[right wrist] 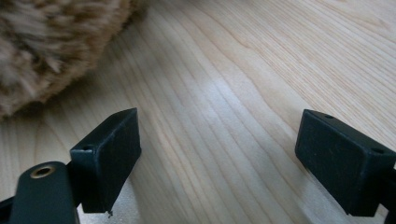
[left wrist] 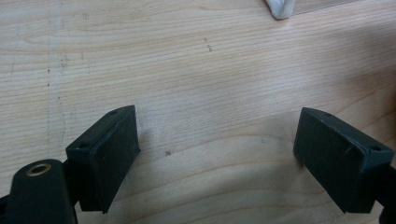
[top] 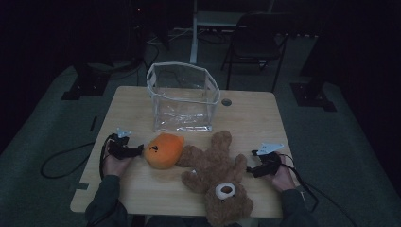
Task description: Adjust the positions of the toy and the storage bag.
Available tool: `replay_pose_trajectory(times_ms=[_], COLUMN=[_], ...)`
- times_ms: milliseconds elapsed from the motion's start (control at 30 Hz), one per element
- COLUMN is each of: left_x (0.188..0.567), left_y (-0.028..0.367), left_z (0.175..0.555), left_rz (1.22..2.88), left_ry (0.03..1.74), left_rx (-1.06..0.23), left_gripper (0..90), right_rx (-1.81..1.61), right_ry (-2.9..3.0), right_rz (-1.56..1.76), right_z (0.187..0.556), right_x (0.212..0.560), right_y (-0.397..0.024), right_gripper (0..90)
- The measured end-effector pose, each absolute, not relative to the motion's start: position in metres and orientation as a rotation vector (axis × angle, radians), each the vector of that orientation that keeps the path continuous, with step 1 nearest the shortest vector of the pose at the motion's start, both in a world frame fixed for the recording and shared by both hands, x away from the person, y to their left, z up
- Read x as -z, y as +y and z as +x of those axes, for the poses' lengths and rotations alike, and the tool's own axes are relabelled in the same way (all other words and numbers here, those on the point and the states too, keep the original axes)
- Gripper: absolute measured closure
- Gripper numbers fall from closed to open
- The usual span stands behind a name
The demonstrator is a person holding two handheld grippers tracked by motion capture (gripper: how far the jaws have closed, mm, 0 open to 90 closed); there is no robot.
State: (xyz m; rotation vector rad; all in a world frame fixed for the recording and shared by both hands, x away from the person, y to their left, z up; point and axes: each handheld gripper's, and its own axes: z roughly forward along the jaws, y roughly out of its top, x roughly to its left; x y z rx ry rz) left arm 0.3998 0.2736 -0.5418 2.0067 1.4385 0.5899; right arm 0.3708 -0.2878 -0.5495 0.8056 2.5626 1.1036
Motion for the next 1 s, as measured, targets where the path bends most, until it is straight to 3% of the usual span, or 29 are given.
replay_pose_trajectory(times_ms=[100, 167, 500, 533, 1000], left_x=[0.541, 0.539, 0.536, 0.535, 0.523], left_y=[0.273, 0.271, 0.267, 0.267, 0.267], left_z=[0.399, 0.398, 0.396, 0.395, 0.389], left_rz=[2.002, 2.012, 2.022, 2.015, 1.977], left_ry=[1.451, 1.442, 1.421, 1.414, 1.383], left_rx=[-0.592, -0.587, -0.578, -0.581, -0.591], left_gripper=[16.0, 22.9, 26.2, 29.6, 31.5], right_rx=[-1.103, -1.103, -1.096, -1.095, -1.086], right_ry=[2.56, 2.553, 2.539, 2.536, 2.533], right_rz=[0.811, 0.823, 0.841, 0.848, 0.856], right_z=[0.371, 0.371, 0.37, 0.37, 0.369], right_x=[0.549, 0.549, 0.55, 0.549, 0.55], right_y=[-0.289, -0.29, -0.29, -0.29, -0.289], right_gripper=[14.6, 14.7, 14.7, 14.7, 12.2])
